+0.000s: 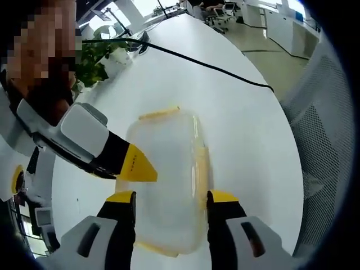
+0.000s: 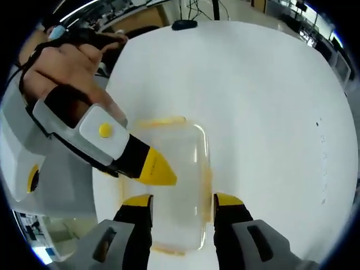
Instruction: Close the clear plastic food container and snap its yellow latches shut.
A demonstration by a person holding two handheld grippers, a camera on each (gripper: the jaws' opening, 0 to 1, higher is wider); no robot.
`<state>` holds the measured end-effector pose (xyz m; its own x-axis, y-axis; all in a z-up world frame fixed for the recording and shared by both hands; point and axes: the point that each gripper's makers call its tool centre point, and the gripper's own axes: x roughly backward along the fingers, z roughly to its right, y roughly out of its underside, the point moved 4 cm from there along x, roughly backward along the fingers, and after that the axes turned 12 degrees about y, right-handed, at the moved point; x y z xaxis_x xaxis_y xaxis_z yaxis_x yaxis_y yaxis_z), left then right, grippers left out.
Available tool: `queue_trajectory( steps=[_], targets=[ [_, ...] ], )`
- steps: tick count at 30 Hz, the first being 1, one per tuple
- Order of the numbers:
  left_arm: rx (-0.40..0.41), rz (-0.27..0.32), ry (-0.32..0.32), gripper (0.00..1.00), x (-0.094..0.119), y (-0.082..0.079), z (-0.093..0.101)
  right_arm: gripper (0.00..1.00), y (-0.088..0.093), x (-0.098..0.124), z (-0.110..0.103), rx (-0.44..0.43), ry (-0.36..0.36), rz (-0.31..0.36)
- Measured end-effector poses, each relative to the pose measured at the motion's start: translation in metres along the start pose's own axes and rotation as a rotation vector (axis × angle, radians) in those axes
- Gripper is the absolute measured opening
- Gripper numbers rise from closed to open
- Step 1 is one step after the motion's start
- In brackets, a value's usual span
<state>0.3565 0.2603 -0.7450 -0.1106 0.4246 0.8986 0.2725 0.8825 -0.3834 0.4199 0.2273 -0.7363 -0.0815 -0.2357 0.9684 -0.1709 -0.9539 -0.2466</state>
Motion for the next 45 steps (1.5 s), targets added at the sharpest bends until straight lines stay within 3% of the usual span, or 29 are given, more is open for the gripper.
queue_trajectory(
  steps=[12,19,22,39,45],
  targets=[
    [0.011,0.008,0.022,0.58,0.001,-0.001,0.003,0.62,0.001,0.003,0.009,0.0,0.114,0.051],
    [0.011,0.022,0.032,0.6,0.007,0.0,0.003,0.63,0.006,0.007,0.007,0.021,0.129,0.055],
    [0.058,0.028,0.04,0.66,0.009,0.001,-0.001,0.66,0.007,0.012,0.008,0.02,0.154,0.085],
    [0.046,0.002,0.066,0.83,0.018,0.012,-0.012,0.79,0.033,0.026,-0.011,-0.047,0.173,0.165],
    [0.044,-0.013,0.079,0.92,0.018,0.013,-0.016,0.84,0.038,0.029,-0.017,-0.034,0.178,0.155]
  ],
)
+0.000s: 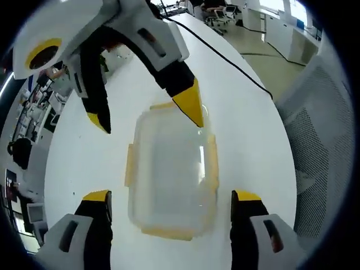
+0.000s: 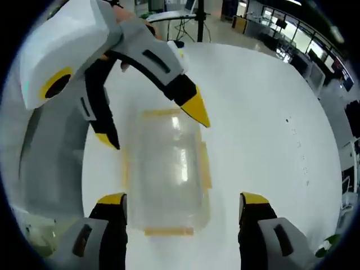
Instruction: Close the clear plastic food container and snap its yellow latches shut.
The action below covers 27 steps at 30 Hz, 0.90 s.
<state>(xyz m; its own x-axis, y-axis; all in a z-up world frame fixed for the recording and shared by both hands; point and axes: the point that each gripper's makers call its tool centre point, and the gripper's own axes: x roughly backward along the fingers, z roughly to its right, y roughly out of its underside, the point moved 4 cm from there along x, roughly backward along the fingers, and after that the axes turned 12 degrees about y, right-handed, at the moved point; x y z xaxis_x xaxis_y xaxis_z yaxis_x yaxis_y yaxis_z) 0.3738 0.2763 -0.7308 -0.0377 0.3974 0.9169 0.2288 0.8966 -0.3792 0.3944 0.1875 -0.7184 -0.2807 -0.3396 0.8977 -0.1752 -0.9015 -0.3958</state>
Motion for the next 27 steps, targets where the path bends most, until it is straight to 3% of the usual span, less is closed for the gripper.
queue_trajectory(
  steps=[15,27],
  targets=[
    [-0.017,-0.053,0.041,0.97,-0.011,0.014,-0.008,0.93,0.016,-0.001,-0.013,0.028,0.042,-0.036],
    [-0.036,-0.068,0.042,0.99,-0.02,0.014,-0.009,0.95,0.021,-0.011,-0.017,0.052,0.074,-0.054]
  ],
)
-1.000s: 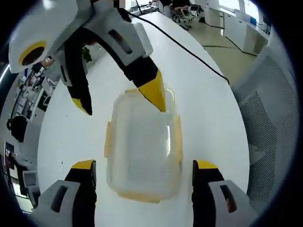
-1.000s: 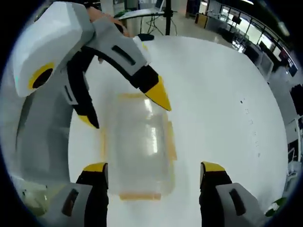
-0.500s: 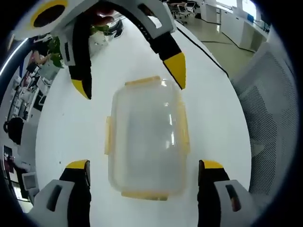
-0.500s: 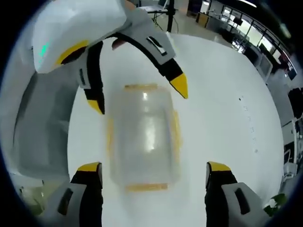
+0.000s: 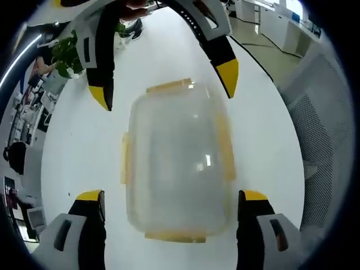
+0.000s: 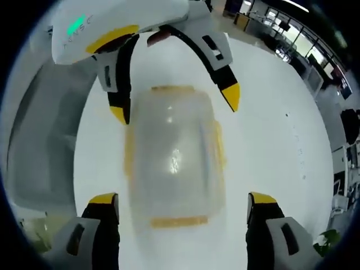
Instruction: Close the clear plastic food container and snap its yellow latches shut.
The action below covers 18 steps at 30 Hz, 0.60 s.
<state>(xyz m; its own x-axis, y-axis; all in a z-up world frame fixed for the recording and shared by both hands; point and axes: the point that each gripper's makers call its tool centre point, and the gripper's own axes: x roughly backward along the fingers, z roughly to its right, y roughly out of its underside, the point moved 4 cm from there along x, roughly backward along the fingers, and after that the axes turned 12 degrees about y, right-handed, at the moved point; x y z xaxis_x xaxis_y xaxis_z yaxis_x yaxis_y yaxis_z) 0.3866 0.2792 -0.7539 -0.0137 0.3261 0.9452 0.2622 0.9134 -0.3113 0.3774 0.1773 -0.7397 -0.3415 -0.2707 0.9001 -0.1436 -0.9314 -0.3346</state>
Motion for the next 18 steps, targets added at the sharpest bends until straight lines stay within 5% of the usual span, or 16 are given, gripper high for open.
queue_trajectory(
  steps=[18],
  targets=[
    [-0.037,-0.048,0.021,0.96,-0.016,0.008,0.004,0.94,0.004,-0.018,-0.006,0.025,-0.005,-0.028]
  ],
)
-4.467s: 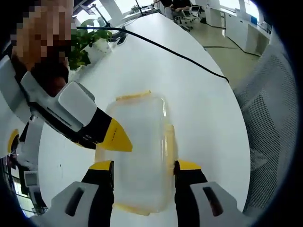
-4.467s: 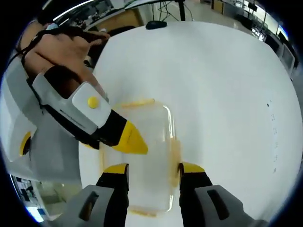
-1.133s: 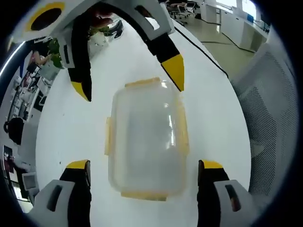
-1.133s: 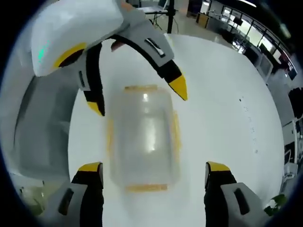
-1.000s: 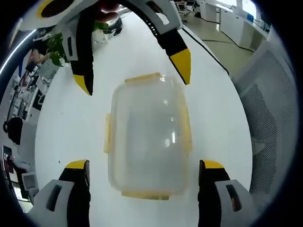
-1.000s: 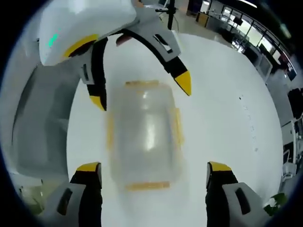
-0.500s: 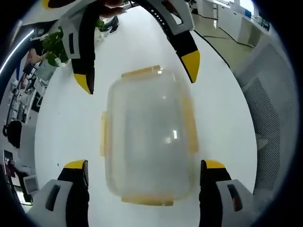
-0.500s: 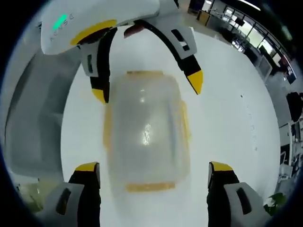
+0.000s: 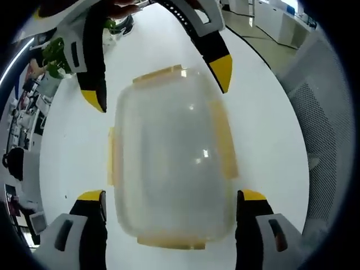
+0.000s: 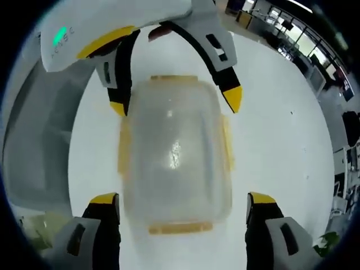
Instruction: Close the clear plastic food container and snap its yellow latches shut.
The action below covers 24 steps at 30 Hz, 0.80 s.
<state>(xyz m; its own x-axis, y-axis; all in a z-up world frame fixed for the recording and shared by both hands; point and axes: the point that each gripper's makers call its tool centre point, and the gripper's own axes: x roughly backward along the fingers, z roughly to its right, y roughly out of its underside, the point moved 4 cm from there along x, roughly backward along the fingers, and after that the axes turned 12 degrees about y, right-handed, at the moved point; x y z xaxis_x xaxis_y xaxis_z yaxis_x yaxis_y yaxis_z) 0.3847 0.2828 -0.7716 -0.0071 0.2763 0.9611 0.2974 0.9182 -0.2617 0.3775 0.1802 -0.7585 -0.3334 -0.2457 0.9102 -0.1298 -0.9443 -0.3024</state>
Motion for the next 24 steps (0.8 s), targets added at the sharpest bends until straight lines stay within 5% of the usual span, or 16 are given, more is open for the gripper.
queue_trajectory(
  steps=[24],
  targets=[
    [-0.013,-0.01,0.026,0.95,-0.012,0.004,0.0,0.87,0.006,-0.012,-0.007,0.032,-0.038,-0.032]
  ],
)
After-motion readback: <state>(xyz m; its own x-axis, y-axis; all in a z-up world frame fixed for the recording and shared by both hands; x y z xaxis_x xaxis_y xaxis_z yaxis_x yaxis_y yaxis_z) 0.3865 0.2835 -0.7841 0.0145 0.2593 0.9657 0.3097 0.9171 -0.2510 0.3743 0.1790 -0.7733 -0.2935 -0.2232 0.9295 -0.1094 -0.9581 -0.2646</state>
